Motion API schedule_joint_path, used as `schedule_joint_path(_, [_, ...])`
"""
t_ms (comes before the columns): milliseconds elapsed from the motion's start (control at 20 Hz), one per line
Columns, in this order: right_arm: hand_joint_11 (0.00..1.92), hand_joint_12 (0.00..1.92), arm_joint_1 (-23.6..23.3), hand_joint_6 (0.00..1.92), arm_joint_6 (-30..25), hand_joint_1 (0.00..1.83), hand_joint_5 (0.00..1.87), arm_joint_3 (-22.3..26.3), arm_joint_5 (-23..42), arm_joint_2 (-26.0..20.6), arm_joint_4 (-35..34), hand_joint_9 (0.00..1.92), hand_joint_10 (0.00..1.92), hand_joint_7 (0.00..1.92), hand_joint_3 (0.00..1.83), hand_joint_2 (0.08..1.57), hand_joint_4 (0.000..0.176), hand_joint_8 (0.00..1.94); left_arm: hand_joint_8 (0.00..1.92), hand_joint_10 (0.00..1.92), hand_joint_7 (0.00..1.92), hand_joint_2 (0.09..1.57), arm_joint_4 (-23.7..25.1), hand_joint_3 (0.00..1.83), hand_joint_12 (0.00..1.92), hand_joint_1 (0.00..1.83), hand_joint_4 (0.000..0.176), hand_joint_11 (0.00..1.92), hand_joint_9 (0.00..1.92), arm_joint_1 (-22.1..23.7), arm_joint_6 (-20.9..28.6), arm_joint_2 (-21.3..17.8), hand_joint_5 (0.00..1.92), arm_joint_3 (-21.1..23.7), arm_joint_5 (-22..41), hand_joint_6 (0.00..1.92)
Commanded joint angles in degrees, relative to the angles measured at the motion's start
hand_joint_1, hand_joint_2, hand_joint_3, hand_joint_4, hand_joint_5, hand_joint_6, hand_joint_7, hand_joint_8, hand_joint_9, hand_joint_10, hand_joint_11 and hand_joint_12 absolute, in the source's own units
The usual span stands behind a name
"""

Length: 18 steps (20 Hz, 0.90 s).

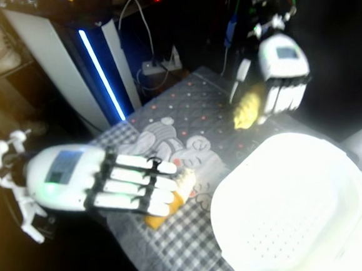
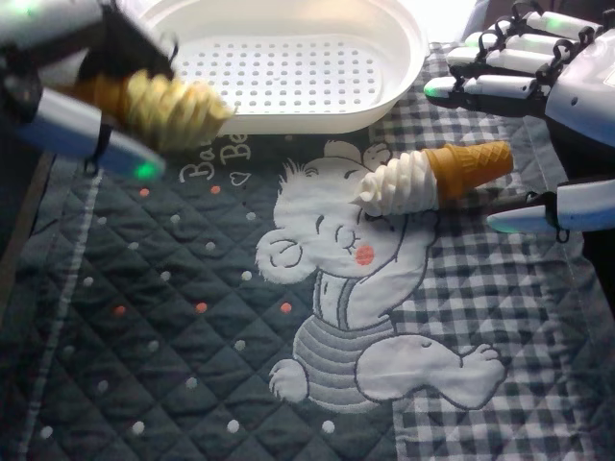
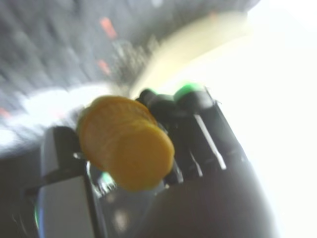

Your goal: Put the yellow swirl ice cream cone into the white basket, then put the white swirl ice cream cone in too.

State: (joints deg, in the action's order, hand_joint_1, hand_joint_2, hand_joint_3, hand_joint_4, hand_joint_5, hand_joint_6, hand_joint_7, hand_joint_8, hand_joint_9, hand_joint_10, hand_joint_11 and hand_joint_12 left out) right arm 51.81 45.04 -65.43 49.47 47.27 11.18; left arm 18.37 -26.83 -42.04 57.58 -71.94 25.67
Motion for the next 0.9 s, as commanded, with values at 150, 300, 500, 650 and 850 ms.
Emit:
schedule_joint_path(150, [0.0,0.44,-0.8,0.0,-0.1,0.62,0.29,-1.0,6.6,0.7,-1.9,0.19,0.0,0.2,0.0,0.99,0.108,0.0,0.6,1.09,1.25,1.04,-3.1,0.0,1.6,1.19,0.0,0.98,1.13,6.5,0.5,4.5,1.15,-5.2,8.9,0.68])
schedule_joint_path(300, [0.01,0.48,-0.8,0.0,-0.3,0.63,0.29,-1.9,6.6,1.8,-1.9,0.21,0.01,0.22,0.0,0.99,0.119,0.0,0.42,0.92,1.3,1.04,-4.3,0.0,1.49,1.18,0.0,0.95,1.16,8.7,1.7,11.4,1.15,-13.8,2.4,0.7])
schedule_joint_path(500, [0.0,0.58,-0.8,0.0,-1.7,0.58,0.26,-3.0,7.1,3.0,-1.5,0.23,0.0,0.21,0.0,1.0,0.141,0.0,0.18,0.69,1.35,1.04,-4.2,0.0,1.41,1.18,0.0,0.89,1.19,10.7,3.4,22.5,1.15,-27.6,-9.4,0.69])
schedule_joint_path(650, [0.0,0.33,-1.4,0.01,-2.1,0.72,0.29,-4.1,7.1,4.7,-0.5,0.18,0.01,0.21,0.0,1.0,0.103,0.01,0.07,0.82,1.25,0.98,-4.0,0.0,1.41,0.97,0.0,0.83,1.03,11.4,3.3,27.8,1.05,-34.0,-14.5,0.11])
schedule_joint_path(850, [0.08,0.34,-2.5,0.0,-2.1,0.63,0.26,-4.3,7.4,5.5,-0.1,0.21,0.01,0.22,0.0,1.0,0.171,0.01,0.0,0.44,0.99,0.95,-3.1,0.0,1.18,0.8,0.0,0.58,0.86,11.7,3.3,29.0,0.8,-34.9,-15.5,0.0])
